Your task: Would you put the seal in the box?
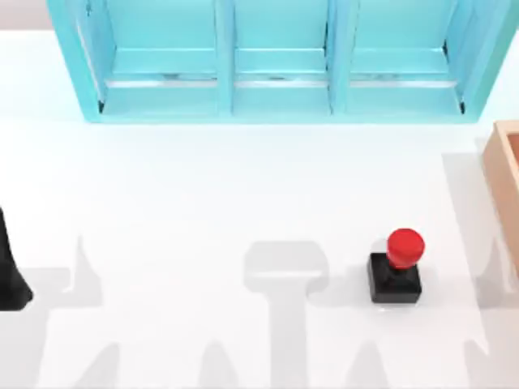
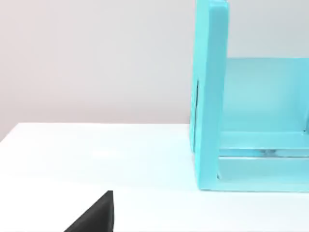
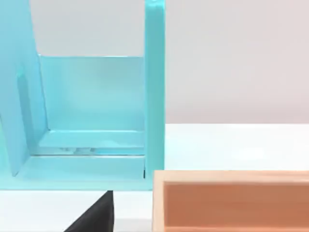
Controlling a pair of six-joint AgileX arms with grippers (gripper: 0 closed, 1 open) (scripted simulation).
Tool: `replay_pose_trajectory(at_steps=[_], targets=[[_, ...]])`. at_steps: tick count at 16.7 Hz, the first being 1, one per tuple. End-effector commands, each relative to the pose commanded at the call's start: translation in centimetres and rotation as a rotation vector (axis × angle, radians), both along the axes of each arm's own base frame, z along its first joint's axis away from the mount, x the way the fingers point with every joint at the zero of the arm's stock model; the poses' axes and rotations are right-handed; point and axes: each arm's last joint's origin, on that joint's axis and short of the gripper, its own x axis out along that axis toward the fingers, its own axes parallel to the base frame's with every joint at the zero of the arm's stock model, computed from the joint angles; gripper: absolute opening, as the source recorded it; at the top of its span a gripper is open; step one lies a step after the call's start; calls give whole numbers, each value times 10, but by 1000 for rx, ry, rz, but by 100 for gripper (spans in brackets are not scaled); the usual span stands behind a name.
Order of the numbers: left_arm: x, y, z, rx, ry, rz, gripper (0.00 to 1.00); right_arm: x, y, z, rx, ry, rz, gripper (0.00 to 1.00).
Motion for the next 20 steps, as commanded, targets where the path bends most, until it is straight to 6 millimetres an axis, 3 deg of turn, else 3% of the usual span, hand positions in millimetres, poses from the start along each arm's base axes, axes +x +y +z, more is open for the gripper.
replay_pose_trajectory(at_steps=[5, 10, 15, 20], targets=[[0, 0, 0, 0, 0, 0, 100, 0, 3, 11, 26, 60, 28, 100], [0, 0, 0, 0, 0, 0, 100, 14, 16, 63, 113, 336, 106, 100], [0, 0, 0, 0, 0, 0, 100, 71, 50, 107, 156, 808, 138, 100], [0, 0, 0, 0, 0, 0, 100, 141, 108, 107, 106, 1261, 86, 100]])
